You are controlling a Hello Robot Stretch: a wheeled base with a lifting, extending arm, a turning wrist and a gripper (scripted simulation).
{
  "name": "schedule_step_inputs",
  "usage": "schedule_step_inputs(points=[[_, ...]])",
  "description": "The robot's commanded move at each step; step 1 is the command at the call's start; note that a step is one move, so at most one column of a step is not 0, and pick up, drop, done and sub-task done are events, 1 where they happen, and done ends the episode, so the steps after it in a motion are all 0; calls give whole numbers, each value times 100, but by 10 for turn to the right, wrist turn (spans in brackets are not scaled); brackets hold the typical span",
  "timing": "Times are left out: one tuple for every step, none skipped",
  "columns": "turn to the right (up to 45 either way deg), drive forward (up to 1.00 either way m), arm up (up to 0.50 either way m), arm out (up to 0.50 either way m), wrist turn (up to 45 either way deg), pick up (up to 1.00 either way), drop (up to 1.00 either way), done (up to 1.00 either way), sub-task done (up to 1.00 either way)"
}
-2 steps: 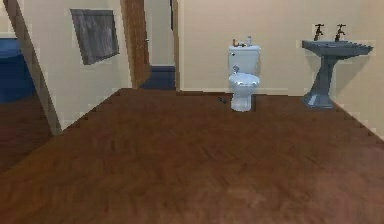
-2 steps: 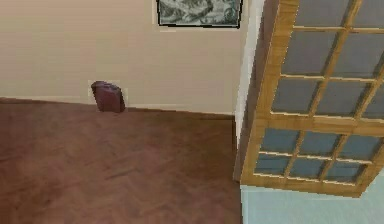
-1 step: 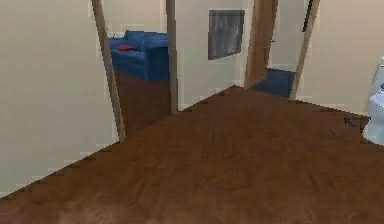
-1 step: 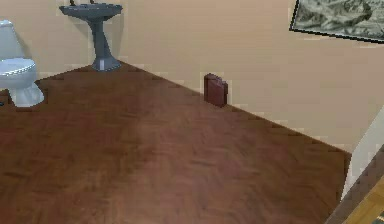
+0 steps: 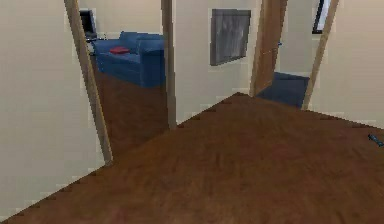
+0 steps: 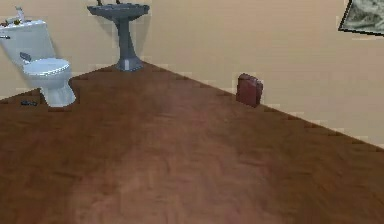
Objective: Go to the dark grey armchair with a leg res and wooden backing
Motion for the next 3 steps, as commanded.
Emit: schedule_step_inputs(points=[[-60, 0, 0, 0, 0, 0, 0, 0, 0], [0, 100, 0, 0, 0, 0, 0, 0, 0], [-30, 0, 0, 0, 0, 0, 0, 0, 0]])
